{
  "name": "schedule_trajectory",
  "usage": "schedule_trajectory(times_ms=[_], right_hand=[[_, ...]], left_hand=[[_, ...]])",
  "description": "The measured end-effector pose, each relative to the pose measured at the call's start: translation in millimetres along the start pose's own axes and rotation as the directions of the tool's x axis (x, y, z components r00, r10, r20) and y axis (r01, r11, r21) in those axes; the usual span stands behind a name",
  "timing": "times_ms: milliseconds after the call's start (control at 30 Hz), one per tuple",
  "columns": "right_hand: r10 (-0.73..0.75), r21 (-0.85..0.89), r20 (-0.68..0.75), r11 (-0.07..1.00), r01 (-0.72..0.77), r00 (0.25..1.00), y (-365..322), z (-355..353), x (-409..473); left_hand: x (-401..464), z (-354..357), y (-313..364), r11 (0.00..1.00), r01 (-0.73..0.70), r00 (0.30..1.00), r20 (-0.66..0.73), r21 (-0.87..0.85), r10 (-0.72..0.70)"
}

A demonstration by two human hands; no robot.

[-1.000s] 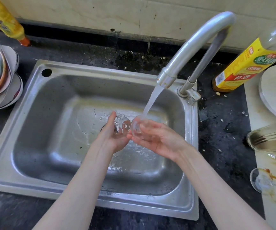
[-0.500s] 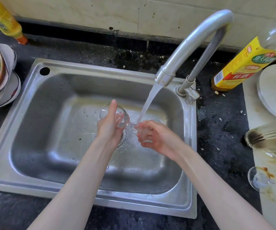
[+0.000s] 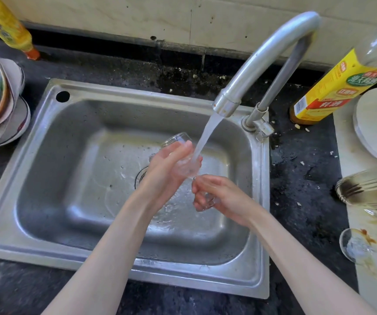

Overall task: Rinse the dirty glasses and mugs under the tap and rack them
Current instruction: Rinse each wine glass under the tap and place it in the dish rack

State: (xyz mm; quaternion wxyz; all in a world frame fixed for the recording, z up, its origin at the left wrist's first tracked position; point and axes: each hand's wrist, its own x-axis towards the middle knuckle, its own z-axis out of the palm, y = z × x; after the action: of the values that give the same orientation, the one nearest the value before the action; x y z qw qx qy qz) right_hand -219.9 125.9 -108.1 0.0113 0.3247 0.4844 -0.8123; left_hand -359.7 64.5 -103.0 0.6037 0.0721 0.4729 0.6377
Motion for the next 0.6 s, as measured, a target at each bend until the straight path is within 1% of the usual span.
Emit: schedule_trajectory(times_ms=[33, 67, 100, 133, 167, 200, 267, 333, 400, 467, 500, 567, 600], right_hand=[[-0.032, -0.119, -0.056, 0.993, 0.025, 0.998, 3, 1, -1], [-0.085, -0.240, -0.113, 0.969, 0.056, 0.990, 7, 0, -1], [-0.148, -0.324, -0.161, 0.942, 0.089, 0.976, 10, 0, 1], [-0.201, -0.366, -0.201, 0.923, 0.117, 0.959, 12, 0, 2], [-0.242, -0.377, -0.234, 0.915, 0.142, 0.942, 14, -1, 4], [-0.282, -0.388, -0.266, 0.907, 0.166, 0.922, 16, -1, 5], [-0.325, -0.382, -0.310, 0.903, 0.196, 0.894, 20, 0, 7], [-0.347, -0.368, -0.323, 0.903, 0.220, 0.881, 21, 3, 8], [-0.390, -0.375, -0.321, 0.889, 0.262, 0.863, 22, 6, 9], [-0.410, -0.345, -0.322, 0.890, 0.298, 0.853, 23, 10, 10], [-0.402, -0.299, -0.325, 0.902, 0.310, 0.856, 22, 12, 8], [-0.357, -0.187, -0.288, 0.931, 0.313, 0.889, 20, 13, 6], [-0.319, -0.137, -0.233, 0.946, 0.294, 0.919, 18, 12, 3]], left_hand=[[-1, 3, -3, 0.998, -0.020, 0.998, -0.058, 0.060, 0.024], [-4, 7, -5, 0.984, -0.040, 0.991, -0.119, 0.176, 0.061], [-7, 11, -7, 0.945, -0.062, 0.980, -0.162, 0.321, 0.119], [-11, 16, -10, 0.899, -0.089, 0.972, -0.159, 0.430, 0.172], [-14, 19, -12, 0.865, -0.136, 0.969, -0.116, 0.484, 0.217], [-17, 21, -14, 0.845, -0.187, 0.967, -0.059, 0.500, 0.249], [-20, 24, -15, 0.820, -0.257, 0.958, 0.024, 0.511, 0.285], [-23, 25, -16, 0.786, -0.311, 0.945, 0.090, 0.535, 0.313], [-25, 27, -16, 0.743, -0.322, 0.940, 0.108, 0.587, 0.322], [-28, 25, -17, 0.728, -0.314, 0.936, 0.072, 0.609, 0.344], [-28, 23, -16, 0.737, -0.307, 0.933, 0.039, 0.602, 0.357], [-29, 18, -11, 0.779, -0.263, 0.940, -0.031, 0.569, 0.340], [-29, 15, -8, 0.798, -0.234, 0.952, -0.037, 0.556, 0.305]])
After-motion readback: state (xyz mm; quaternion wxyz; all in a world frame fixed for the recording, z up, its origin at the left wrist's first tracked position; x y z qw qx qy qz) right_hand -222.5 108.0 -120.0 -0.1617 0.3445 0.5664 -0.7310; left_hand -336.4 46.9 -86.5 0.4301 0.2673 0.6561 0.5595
